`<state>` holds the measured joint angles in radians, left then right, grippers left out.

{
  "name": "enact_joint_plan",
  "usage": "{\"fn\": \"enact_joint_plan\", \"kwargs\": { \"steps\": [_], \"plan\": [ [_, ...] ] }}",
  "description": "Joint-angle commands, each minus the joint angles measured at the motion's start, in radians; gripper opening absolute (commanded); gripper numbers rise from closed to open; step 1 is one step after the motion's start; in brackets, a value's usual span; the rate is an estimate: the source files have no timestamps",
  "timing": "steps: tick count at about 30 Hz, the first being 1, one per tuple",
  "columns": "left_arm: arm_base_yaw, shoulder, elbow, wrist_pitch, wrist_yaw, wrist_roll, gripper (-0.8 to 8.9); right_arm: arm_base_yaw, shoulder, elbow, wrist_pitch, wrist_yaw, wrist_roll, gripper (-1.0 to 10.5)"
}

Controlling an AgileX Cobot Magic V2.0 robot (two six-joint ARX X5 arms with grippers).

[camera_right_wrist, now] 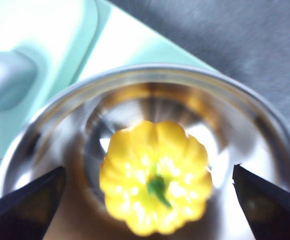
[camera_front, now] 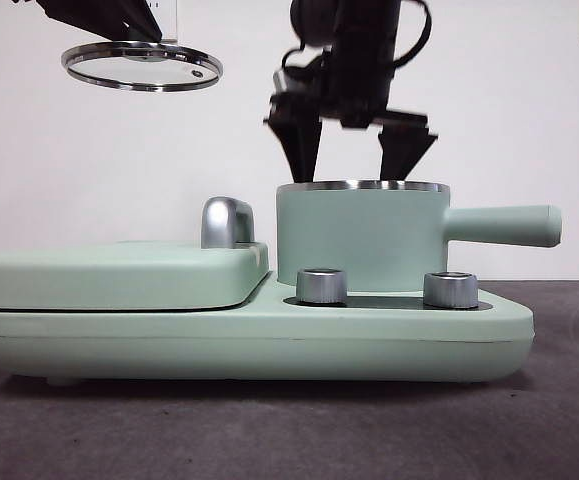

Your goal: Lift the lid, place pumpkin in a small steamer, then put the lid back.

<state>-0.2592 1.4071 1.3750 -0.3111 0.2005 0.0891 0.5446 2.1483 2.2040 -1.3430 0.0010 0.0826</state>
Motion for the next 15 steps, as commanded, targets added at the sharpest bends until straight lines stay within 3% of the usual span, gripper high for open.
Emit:
{"fn": "enact_joint_plan", "kwargs": {
  "steps": [1, 4, 15],
  "plan": [
    [-0.002, -0.007, 0.025, 0.021, 0.002, -0.004, 0.19, 0.010, -0.060, 0.026, -0.081, -0.001, 0.022, 5.4],
    [-0.002, -0.007, 0.025, 0.019, 0.002, -0.004, 0.19, 0.010, -0.193, -0.032, -0.082, -0.002, 0.030, 5.4],
    [-0.056, 0.000, 0.025, 0.011, 0.003, -0.026, 0.19, 0.010, -0.892, -0.544, -0.082, -0.018, 0.037, 5.4]
  ]
}}
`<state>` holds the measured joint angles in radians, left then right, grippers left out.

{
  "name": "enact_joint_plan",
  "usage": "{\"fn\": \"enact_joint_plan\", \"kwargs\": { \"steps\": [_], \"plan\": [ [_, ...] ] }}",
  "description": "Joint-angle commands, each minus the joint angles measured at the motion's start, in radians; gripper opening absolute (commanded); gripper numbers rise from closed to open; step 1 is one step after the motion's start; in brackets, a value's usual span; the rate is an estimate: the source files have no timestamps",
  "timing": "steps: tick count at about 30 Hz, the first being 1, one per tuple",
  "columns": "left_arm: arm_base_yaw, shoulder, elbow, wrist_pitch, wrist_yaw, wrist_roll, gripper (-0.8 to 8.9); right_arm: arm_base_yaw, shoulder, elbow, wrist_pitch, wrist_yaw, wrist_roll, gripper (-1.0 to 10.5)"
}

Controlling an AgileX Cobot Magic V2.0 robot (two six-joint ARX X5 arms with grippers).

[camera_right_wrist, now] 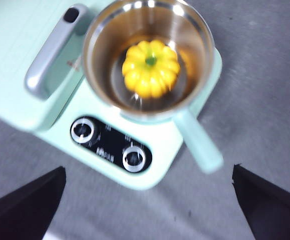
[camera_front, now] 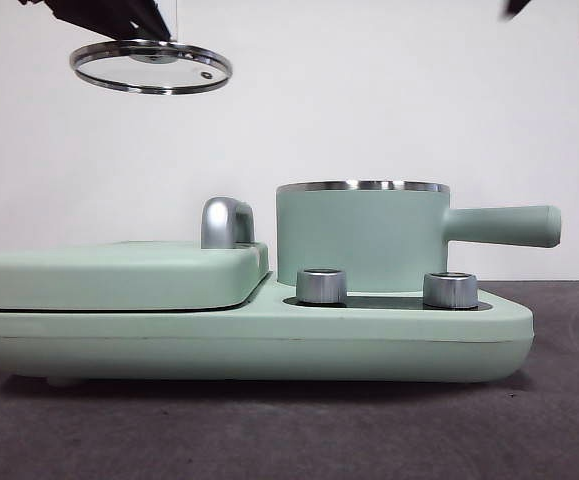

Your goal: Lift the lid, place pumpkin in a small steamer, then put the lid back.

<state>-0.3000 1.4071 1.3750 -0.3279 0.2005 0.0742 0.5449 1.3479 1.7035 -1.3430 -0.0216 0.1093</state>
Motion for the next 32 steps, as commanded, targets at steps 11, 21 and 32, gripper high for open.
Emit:
{"fn": "enact_joint_plan", "kwargs": {
  "steps": [11, 21, 32],
  "plan": [
    [-0.138, 0.048, 0.024, 0.029, 0.040, -0.007, 0.18, 0.009, -0.592, -0.409, 0.113, -0.029, 0.073, 5.4],
    [-0.262, 0.126, 0.024, 0.077, 0.063, 0.011, 0.15, 0.009, -0.818, -0.705, 0.282, -0.068, 0.152, 5.4],
    [-0.355, 0.232, 0.025, 0.214, 0.096, 0.050, 0.15, 0.009, -0.829, -0.760, 0.357, -0.092, 0.174, 5.4]
  ]
}}
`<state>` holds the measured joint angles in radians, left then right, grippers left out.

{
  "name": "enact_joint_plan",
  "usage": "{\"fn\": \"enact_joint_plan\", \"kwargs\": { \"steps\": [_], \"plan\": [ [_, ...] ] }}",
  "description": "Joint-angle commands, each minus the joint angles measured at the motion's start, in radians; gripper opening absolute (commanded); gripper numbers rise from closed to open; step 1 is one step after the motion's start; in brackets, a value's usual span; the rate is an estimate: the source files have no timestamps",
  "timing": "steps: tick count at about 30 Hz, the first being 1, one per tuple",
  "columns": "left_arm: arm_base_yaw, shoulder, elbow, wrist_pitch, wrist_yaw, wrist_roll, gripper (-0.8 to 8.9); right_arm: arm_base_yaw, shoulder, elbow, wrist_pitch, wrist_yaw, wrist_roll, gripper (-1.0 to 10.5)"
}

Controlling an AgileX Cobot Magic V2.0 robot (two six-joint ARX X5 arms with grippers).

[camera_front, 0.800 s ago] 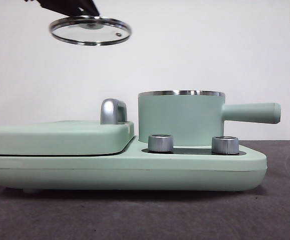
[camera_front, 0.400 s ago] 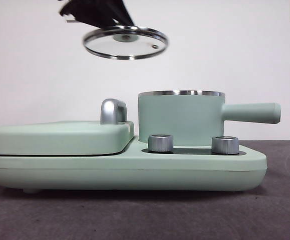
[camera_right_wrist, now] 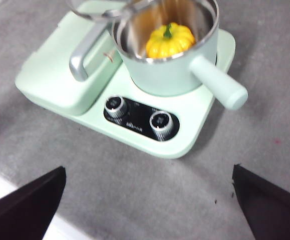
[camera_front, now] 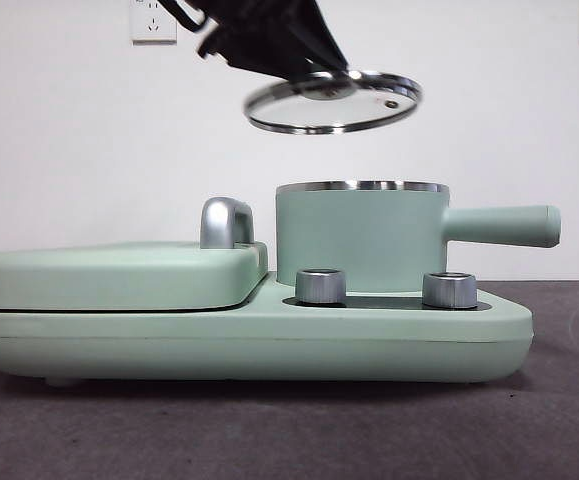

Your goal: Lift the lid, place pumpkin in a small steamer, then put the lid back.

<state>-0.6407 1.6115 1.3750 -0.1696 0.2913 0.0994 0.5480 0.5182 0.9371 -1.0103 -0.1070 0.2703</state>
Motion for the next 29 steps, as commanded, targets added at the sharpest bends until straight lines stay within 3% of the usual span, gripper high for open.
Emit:
{"fn": "enact_joint_plan", "kwargs": {
  "steps": [1, 29],
  "plan": [
    [-0.018, 0.036, 0.024, 0.068, 0.005, 0.025, 0.15, 0.006, 0.001, 0.007, 0.031, -0.010, 0.013, 5.4],
    [-0.021, 0.187, 0.024, 0.112, 0.003, 0.091, 0.15, 0.006, 0.001, 0.007, 0.046, -0.025, 0.038, 5.4]
  ]
}}
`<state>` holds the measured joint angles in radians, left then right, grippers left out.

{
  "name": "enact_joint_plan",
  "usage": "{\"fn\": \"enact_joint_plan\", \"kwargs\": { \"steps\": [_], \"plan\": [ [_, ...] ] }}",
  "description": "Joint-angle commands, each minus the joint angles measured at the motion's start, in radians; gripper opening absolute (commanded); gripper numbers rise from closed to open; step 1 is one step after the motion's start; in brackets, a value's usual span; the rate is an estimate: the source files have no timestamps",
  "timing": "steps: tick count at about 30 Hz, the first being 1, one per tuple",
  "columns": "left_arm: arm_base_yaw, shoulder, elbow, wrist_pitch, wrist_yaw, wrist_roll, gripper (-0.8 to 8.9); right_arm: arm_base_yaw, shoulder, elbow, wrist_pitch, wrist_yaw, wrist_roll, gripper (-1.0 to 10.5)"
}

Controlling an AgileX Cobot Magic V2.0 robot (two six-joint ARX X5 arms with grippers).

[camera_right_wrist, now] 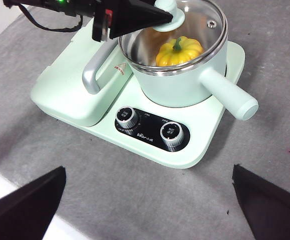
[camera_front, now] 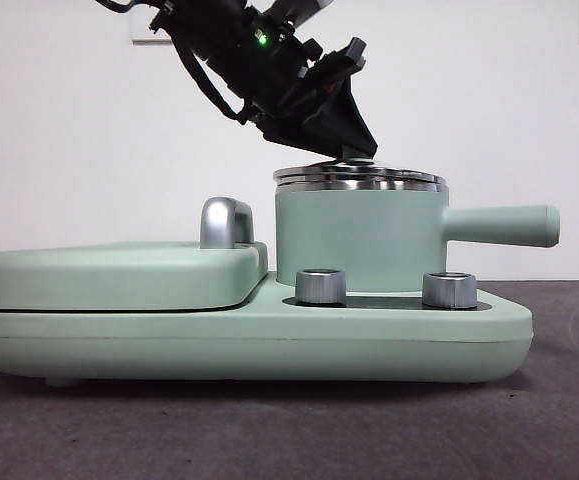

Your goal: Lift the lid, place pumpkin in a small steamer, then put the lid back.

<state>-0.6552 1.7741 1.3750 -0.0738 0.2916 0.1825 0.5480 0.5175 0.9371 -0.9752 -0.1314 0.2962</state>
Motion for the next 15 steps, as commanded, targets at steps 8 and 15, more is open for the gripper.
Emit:
{"fn": "enact_joint_plan", "kwargs": {
  "steps": [8, 15],
  "plan": [
    [-0.004, 0.031, 0.024, 0.019, 0.000, 0.020, 0.15, 0.006, 0.002, 0.007, 0.011, -0.001, 0.015, 5.4],
    [-0.003, 0.032, 0.024, 0.037, 0.000, 0.046, 0.15, 0.006, 0.002, 0.007, 0.011, -0.001, 0.019, 5.4]
  ]
}}
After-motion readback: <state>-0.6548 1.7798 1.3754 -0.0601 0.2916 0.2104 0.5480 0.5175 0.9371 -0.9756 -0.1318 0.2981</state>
